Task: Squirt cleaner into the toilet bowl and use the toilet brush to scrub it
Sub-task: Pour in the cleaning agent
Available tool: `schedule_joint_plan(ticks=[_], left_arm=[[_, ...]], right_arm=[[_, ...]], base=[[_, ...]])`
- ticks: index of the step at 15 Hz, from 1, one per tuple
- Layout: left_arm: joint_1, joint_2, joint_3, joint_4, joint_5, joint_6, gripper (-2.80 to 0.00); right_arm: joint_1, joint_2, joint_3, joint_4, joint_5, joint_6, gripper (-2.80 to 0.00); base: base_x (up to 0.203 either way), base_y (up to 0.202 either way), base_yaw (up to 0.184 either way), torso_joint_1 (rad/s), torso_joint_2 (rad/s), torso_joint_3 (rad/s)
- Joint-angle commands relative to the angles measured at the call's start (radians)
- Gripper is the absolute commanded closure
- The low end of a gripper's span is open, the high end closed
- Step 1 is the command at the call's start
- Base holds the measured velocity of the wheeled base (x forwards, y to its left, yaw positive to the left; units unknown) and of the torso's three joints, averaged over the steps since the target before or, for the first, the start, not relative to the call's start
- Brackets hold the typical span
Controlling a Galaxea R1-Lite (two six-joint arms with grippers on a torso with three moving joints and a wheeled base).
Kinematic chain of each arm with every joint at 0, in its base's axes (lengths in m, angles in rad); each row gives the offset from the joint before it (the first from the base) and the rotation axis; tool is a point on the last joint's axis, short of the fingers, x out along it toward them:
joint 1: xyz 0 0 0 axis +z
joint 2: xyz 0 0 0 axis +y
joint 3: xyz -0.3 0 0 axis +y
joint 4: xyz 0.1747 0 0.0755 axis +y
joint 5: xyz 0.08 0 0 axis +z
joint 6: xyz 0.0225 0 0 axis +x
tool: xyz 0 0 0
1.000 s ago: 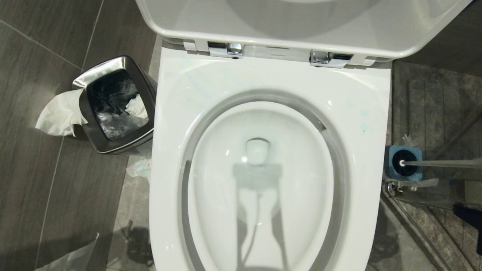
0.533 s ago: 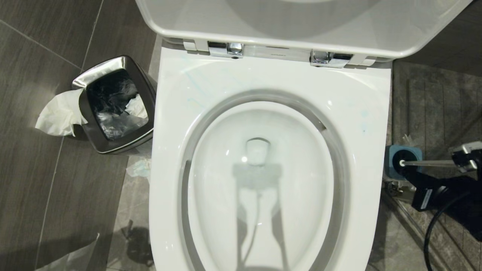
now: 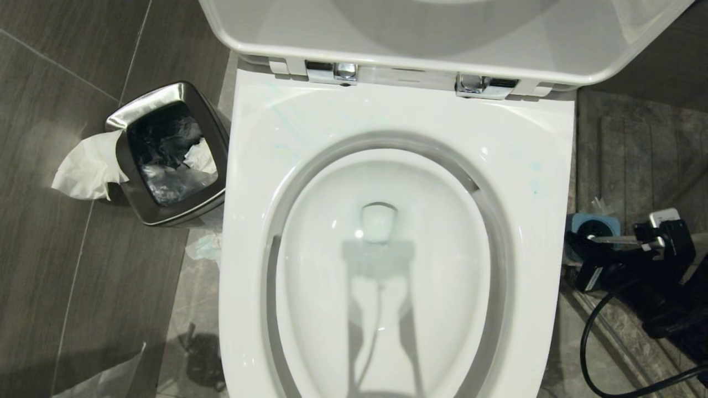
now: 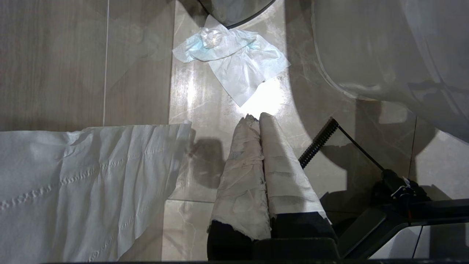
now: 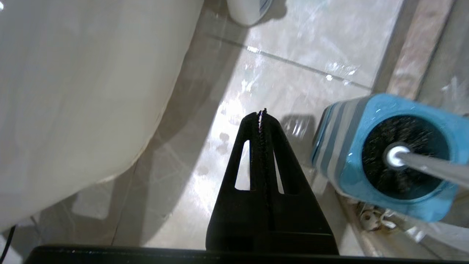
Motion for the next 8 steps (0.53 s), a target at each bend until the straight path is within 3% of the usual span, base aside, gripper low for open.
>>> schedule_joint_plan(ticks=[1,8], left_arm=[[0.0,0.0,0.003,0.0,0.0,0.0,0.0],[0.0,0.0,0.003,0.0,0.0,0.0,0.0]], right_arm=[[0.001,0.013,0.002,-0.013,0.002,-0.001,0.0],[0.0,0.046,0.028,-0.03,0.003,0.042,0.0]], base=[[0.0,0.0,0.0,0.0,0.0,0.0],[0.0,0.0,0.0,0.0,0.0,0.0]])
